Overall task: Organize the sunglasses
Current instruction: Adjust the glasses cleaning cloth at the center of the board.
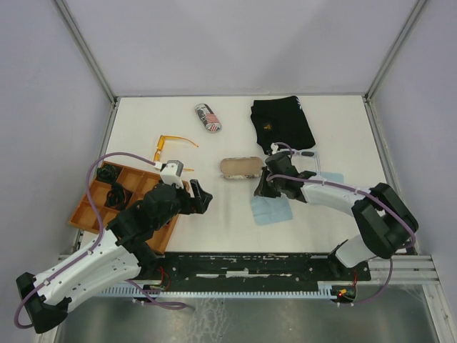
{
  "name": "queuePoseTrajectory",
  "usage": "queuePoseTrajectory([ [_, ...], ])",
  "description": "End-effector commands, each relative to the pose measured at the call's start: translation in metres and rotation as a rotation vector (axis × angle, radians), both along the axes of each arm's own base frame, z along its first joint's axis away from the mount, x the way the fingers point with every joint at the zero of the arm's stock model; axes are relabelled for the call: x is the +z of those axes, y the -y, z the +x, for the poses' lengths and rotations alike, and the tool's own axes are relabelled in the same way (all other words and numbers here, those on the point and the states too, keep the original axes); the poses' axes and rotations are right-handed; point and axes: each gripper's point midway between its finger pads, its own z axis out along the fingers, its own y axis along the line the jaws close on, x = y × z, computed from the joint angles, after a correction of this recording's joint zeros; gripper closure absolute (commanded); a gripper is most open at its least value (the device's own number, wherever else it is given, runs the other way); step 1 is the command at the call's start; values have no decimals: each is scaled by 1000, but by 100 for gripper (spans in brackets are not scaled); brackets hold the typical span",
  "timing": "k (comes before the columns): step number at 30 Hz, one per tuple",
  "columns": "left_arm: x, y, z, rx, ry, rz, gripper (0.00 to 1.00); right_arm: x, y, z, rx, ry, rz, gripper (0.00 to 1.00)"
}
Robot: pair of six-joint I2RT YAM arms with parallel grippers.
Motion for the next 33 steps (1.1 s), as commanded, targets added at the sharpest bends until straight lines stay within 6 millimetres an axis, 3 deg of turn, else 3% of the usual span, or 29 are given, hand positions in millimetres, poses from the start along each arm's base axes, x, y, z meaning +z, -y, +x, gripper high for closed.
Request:
queuePoseTrajectory([
  [1,17,1,3,13,32,-39,9,17,-20,34,-9,79,40,100],
  [5,19,-1,1,17,34,-42,9,13,-20,48,-30,101,-1,100],
  [10,17,-5,0,26,31,-36,9,22,-25,51,19,131,-1,71],
  [15,13,-7,0,38,23,-32,9,40,0,39,58,210,-77,58],
  [20,10,-2,2,28,19,-36,9,43,14,6,177,213,-97,60],
  [25,8,3,3,19,13,-43,9,24,14,-30,258,171,-132,60],
  [33,9,3,2,20,14,-55,9,3,-20,-52,401,188,-215,59],
])
